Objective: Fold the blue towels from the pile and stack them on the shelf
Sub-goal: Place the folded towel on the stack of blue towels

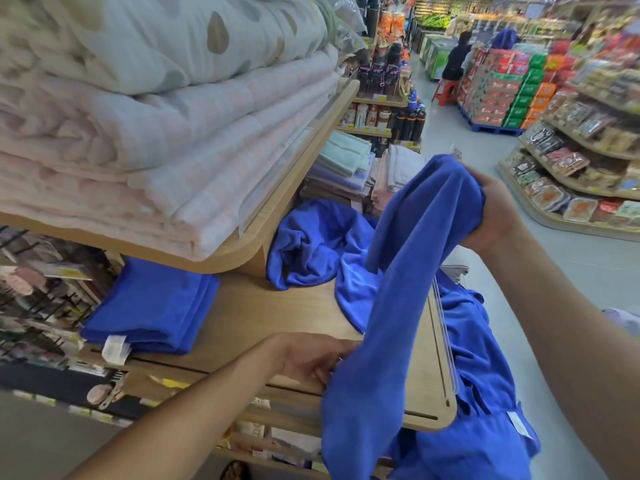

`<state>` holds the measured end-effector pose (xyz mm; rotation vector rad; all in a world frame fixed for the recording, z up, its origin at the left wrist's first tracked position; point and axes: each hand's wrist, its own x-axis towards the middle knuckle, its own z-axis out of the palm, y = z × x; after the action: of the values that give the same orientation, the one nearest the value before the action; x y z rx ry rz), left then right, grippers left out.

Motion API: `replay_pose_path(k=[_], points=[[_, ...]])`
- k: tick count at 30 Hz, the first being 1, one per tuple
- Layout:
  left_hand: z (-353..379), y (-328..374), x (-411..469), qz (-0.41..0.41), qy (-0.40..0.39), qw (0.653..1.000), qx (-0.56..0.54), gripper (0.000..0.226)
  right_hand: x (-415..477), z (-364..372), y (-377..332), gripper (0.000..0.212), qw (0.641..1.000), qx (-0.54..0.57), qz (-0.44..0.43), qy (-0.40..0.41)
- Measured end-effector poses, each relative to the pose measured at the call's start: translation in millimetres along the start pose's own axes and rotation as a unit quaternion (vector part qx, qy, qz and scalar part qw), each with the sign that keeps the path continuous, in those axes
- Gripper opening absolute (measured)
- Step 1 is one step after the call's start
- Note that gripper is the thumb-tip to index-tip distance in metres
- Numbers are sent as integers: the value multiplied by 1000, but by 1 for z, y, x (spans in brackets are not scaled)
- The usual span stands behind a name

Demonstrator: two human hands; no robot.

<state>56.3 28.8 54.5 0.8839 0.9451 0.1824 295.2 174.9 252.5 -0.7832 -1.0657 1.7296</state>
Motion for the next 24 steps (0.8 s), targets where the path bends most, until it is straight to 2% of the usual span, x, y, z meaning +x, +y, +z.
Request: replay_pose_path(k=[2, 4, 6, 7, 10, 12, 14, 15, 16, 17, 18, 20, 21, 23, 24], points=[[-4, -1, -5, 47, 16, 999, 22, 25, 4, -5, -3, 33, 1000, 15, -1, -8], [-16, -1, -13, 147, 73, 986, -18, 12, 8, -14, -6, 33, 1000, 1, 25, 11], [-33, 0, -21, 262, 180, 947, -53, 18, 12, -25, -8, 32, 996, -13, 68, 53], [-42, 0, -28, 291, 228, 926, -74, 26, 14, -31, -9, 29, 993, -5, 88, 75], [-65, 7, -46, 290, 315, 901, -67, 35, 22, -45, -6, 18, 982, 59, 112, 141], [-76, 15, -50, 302, 396, 867, -3, 30, 30, -48, -3, 20, 981, 90, 81, 154], [-82, 28, -45, 330, 456, 826, -30, 18, 38, -45, 5, 14, 985, 83, 38, 149], [-82, 33, -41, 337, 457, 820, -76, 12, 43, -44, 12, 14, 987, 28, 40, 156], [-82, 36, -36, 333, 450, 821, -110, 17, 47, -44, 23, 19, 982, -80, 57, 164], [-81, 35, -30, 322, 436, 831, -127, 27, 49, -44, 37, 24, 956, -226, 65, 177], [-82, 30, -26, 296, 432, 845, -104, 39, 48, -44, 55, 27, 911, -364, 50, 188], [-83, 8, -22, 219, 462, 859, 28, 56, 35, -41, 99, 21, 822, -544, -3, 170], [-82, -6, -25, 187, 482, 850, 103, 57, 21, -36, 123, 26, 796, -588, -11, 142], [-78, -35, -35, 144, 519, 808, 239, 49, -16, -23, 179, 46, 769, -637, -6, 54], [-74, -48, -41, 117, 534, 776, 316, 45, -36, -17, 206, 51, 750, -661, -2, 15]])
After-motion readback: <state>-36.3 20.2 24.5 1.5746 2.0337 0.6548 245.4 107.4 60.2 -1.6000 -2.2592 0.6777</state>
